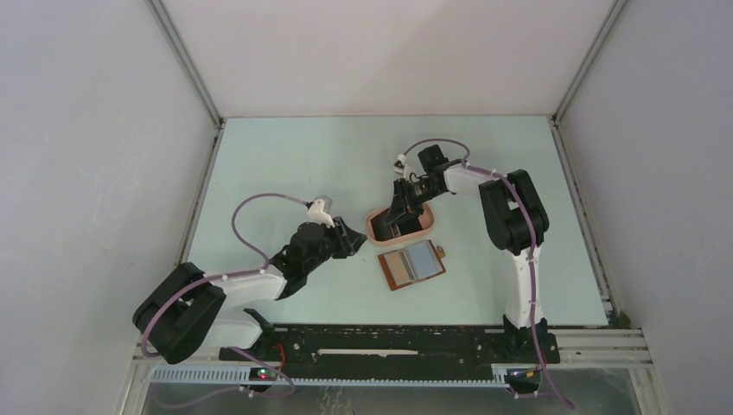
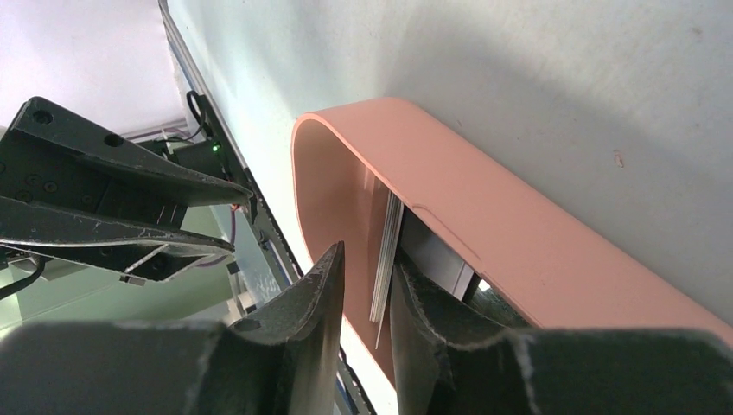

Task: Put the credit cards into the card holder
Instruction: Pick up the credit card from the storage box.

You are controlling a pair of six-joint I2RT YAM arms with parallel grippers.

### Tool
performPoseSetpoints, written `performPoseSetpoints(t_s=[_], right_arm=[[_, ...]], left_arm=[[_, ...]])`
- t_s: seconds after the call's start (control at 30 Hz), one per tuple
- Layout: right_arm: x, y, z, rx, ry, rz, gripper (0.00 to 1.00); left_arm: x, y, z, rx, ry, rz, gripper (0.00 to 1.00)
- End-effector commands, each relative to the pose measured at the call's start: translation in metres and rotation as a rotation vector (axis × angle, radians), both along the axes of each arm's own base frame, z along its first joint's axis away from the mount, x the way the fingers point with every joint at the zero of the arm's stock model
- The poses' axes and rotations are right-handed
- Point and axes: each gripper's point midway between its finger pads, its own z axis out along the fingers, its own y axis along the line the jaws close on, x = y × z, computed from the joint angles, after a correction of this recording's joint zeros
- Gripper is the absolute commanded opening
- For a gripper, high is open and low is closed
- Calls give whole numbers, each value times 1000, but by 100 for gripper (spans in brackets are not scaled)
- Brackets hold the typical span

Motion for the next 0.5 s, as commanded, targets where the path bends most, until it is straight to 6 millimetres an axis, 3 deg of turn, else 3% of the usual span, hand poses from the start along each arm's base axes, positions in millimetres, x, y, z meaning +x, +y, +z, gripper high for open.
performPoseSetpoints(t_s=[0.0, 0.47], right_arm=[[0, -2, 15, 38, -25, 9, 33], [2, -6, 16, 54, -7, -2, 31]], left_arm=[[0, 9, 3, -11, -14, 33, 39], [0, 10, 1, -8, -10, 37, 39]])
